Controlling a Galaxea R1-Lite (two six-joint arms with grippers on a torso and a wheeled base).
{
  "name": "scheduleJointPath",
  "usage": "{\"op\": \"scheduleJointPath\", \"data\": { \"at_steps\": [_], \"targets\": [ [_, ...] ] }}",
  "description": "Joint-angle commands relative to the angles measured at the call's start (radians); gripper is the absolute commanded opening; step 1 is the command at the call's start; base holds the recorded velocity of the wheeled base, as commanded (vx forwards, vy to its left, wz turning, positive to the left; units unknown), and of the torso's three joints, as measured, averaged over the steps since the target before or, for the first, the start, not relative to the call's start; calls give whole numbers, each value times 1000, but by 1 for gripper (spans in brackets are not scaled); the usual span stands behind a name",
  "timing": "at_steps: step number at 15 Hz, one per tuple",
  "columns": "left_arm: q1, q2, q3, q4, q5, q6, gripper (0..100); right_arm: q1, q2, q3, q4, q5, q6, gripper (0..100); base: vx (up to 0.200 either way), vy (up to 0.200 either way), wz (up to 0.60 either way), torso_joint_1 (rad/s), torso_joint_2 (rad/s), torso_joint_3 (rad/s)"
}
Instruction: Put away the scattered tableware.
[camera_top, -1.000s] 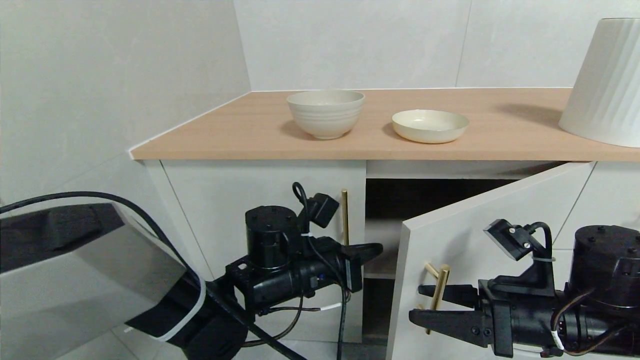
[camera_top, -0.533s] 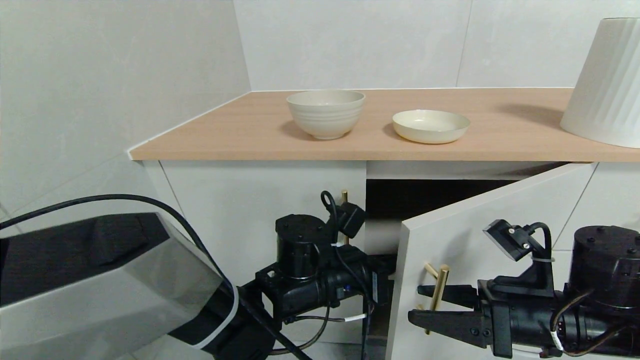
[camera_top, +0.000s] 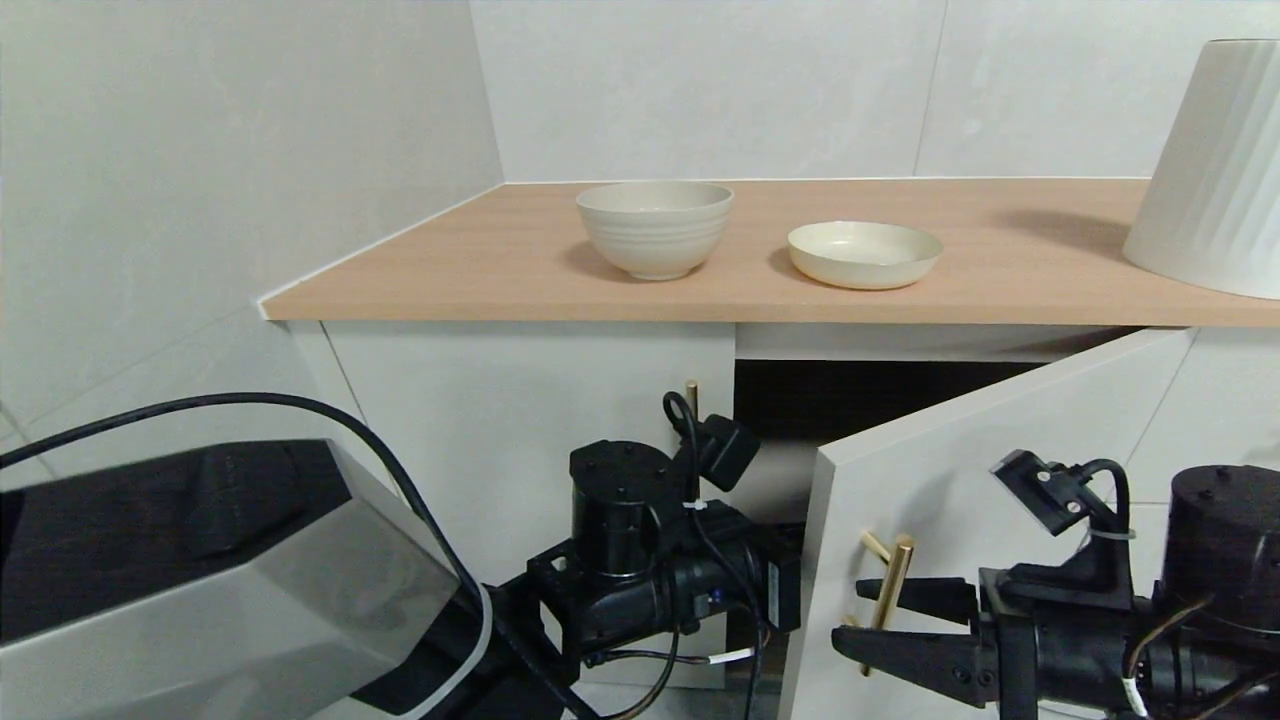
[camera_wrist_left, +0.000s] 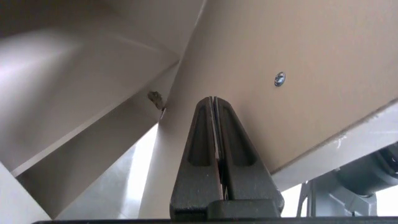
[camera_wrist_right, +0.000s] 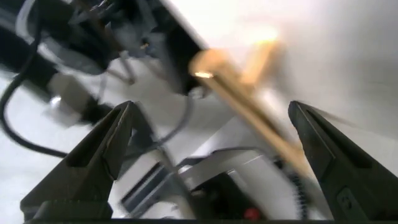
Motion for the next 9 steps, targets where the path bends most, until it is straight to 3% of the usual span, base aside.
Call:
{"op": "scheduleJointPath", "data": {
  "at_steps": [1, 3, 6, 9],
  "targets": [
    [1, -7, 1, -1, 1, -1, 0, -49, -55, 38, -7, -8, -27, 100, 0, 0, 0, 0, 0, 0],
    [1, -8, 0, -1, 1, -1, 0, -106, -122, 80, -6, -8, -40, 100, 0, 0, 0, 0, 0, 0],
    [3, -7, -5, -1, 33, -1, 0, -114, -164, 193, 0, -19, -123, 100, 0, 0, 0, 0, 0, 0],
    [3, -8, -5, -1, 44, -1, 0, -60, -168, 262, -1, -270, -261, 100, 0, 0, 0, 0, 0, 0]
  ]
}}
